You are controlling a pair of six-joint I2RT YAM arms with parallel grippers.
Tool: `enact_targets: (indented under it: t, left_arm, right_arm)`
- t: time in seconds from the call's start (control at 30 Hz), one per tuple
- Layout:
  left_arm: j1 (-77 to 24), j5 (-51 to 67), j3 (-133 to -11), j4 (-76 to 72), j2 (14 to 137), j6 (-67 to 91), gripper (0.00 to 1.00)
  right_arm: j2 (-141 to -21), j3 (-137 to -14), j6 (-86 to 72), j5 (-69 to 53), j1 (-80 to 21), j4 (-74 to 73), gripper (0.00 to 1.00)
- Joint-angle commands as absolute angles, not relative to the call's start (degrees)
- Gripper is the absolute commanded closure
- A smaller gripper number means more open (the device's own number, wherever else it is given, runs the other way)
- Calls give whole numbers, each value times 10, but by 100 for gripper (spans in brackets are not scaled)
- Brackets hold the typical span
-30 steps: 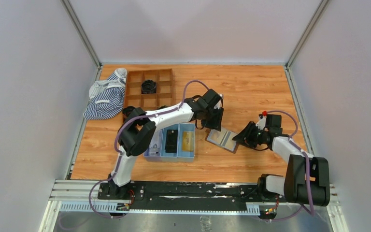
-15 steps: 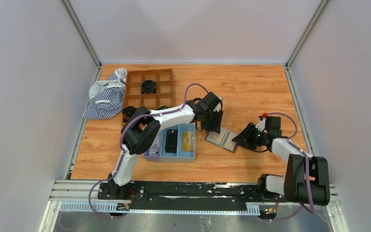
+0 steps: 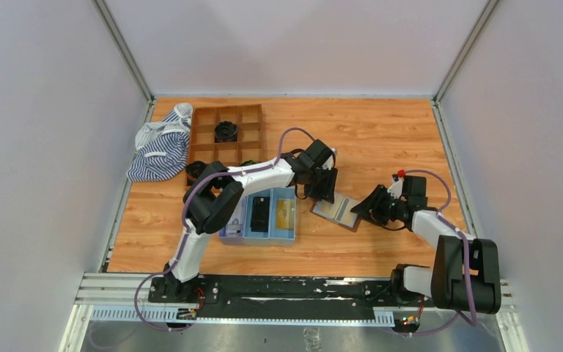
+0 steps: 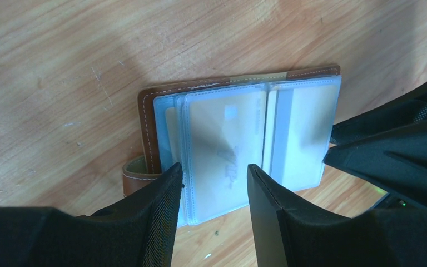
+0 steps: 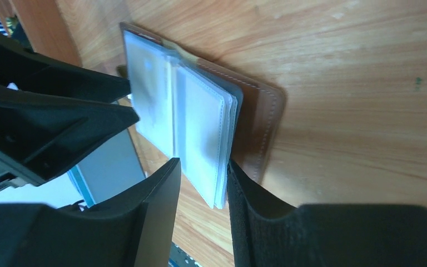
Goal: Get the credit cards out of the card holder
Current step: Remove the credit card from the card holder.
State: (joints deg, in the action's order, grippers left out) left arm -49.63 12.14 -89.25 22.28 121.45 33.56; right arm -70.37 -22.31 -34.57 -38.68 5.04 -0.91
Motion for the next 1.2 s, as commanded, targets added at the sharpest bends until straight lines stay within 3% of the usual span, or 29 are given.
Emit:
enact_targets:
  t: [0.0,0.87,1.17]
  left_arm:
    - [-497,148,-888,210,1227,331,52]
    - [-430,108,-930,321,1134,318,52]
    - [-433,228,-879,240,1126,357,53]
  right_arm:
    - [-682,-254,-362,-420,25,-5,59]
    - [-820,-342,-398,-401,-89,77,59]
    - [-789,-333,-371,-329,-86,3,59]
